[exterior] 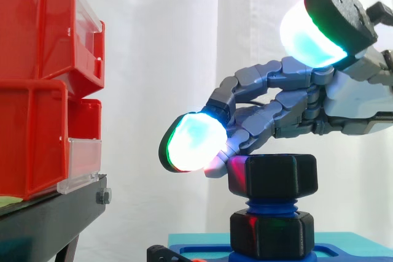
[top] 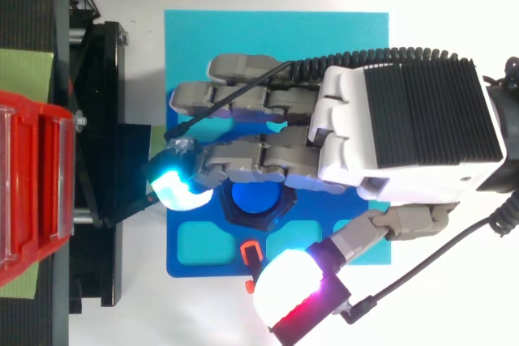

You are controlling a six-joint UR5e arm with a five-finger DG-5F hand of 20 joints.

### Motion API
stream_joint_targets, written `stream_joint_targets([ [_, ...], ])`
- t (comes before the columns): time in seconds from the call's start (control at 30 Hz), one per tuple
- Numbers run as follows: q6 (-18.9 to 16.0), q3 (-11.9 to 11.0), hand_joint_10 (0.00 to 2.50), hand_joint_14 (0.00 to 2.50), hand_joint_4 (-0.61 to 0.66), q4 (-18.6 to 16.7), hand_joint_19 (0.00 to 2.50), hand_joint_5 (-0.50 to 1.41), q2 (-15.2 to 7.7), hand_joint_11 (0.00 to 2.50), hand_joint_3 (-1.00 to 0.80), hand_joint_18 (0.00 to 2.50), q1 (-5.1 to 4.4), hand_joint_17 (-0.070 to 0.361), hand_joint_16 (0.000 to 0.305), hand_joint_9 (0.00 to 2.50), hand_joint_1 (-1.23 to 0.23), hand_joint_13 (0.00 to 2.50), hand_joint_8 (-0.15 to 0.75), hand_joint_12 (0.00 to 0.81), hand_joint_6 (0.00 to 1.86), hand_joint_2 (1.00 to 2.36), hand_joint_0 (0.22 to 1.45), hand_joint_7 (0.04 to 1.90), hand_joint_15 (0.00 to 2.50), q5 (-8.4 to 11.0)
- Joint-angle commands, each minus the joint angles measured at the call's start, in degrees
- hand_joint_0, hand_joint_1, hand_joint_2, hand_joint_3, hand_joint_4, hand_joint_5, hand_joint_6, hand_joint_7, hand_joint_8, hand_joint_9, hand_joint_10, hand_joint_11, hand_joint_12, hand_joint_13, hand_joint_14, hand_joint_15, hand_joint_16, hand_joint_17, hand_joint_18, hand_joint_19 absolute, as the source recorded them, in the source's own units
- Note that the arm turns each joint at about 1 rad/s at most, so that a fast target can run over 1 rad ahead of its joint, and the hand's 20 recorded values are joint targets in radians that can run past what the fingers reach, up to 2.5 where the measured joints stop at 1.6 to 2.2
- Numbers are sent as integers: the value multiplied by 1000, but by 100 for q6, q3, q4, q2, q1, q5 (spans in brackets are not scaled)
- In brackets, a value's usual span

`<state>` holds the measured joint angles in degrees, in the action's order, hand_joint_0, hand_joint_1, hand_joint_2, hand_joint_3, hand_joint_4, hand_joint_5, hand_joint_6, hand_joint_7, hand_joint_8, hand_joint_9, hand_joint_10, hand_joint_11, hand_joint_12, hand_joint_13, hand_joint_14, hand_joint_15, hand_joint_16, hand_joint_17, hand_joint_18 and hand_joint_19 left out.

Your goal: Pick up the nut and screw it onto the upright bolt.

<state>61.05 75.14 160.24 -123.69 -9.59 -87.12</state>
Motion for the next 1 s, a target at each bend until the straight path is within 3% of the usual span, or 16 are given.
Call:
stream_joint_targets([
  [0.0,21,1,0,0,255,69,0,-101,3,0,-500,0,18,87,39,546,-123,193,249,318,504,1000,511,958,0,-15],
  [0.3,30,1,0,0,264,78,0,-91,3,0,-500,0,80,74,33,635,-156,259,264,295,504,1000,514,1039,0,-33],
  [0.97,30,1,0,0,203,78,0,-34,3,19,-500,115,317,58,26,788,-244,433,285,262,501,1000,523,1506,0,-252],
])
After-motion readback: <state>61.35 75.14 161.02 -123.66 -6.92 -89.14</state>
